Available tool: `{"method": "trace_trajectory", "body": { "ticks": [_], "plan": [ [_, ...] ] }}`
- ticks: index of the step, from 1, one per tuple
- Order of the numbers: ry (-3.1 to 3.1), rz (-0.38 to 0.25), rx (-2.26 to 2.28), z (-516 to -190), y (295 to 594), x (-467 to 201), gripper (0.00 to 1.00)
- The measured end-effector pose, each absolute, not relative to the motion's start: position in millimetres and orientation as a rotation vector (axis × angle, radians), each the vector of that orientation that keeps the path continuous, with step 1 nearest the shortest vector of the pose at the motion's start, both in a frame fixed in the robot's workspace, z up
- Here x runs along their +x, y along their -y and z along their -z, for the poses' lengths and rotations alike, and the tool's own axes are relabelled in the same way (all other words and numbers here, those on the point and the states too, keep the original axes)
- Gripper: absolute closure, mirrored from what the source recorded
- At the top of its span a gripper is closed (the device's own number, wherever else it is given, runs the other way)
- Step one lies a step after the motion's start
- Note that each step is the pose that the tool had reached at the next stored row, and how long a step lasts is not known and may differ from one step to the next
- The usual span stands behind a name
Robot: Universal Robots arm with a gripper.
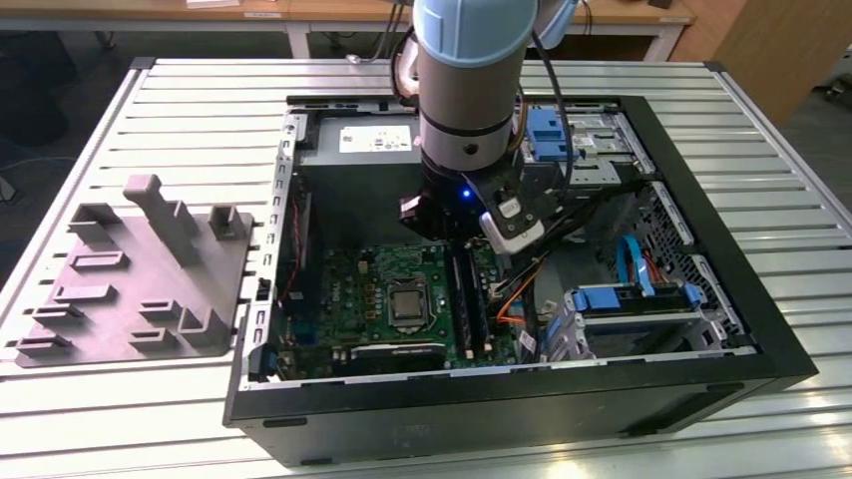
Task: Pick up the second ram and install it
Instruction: 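Press down the second ram until it locks into place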
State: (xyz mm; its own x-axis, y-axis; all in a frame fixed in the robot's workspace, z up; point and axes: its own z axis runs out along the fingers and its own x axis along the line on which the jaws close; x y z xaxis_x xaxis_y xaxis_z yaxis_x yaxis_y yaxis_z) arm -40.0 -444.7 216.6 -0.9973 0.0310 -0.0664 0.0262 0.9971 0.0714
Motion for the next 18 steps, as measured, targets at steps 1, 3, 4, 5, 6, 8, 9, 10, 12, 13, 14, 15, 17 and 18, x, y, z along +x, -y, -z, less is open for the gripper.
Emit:
{"method": "trace_trajectory", "body": {
  "ticks": [1, 3, 4, 5, 6, 8, 9, 10, 12, 13, 14, 15, 17, 18],
  "plan": [
    [-3.072, -0.109, 0.044, -217, 445, -40, 0.90],
    [-3.071, -0.112, 0.044, -220, 444, -40, 0.90],
    [-3.071, -0.110, 0.044, -223, 445, -40, 0.90],
    [-3.072, -0.109, 0.044, -225, 445, -40, 0.90],
    [-3.072, -0.109, 0.044, -227, 445, -40, 0.90],
    [-3.072, -0.109, 0.044, -231, 445, -40, 0.90],
    [-3.072, -0.109, 0.044, -231, 445, -40, 0.90],
    [-3.072, -0.109, 0.044, -232, 445, -40, 0.90],
    [-3.072, -0.109, 0.044, -232, 445, -40, 0.90],
    [-3.072, -0.109, 0.044, -232, 445, -40, 0.90],
    [-3.072, -0.109, 0.044, -232, 445, -40, 0.90],
    [-3.072, -0.109, 0.044, -232, 445, -40, 0.90],
    [-3.072, -0.109, 0.044, -232, 445, -40, 0.90],
    [-3.072, -0.109, 0.044, -232, 445, -40, 0.90]
  ]
}}
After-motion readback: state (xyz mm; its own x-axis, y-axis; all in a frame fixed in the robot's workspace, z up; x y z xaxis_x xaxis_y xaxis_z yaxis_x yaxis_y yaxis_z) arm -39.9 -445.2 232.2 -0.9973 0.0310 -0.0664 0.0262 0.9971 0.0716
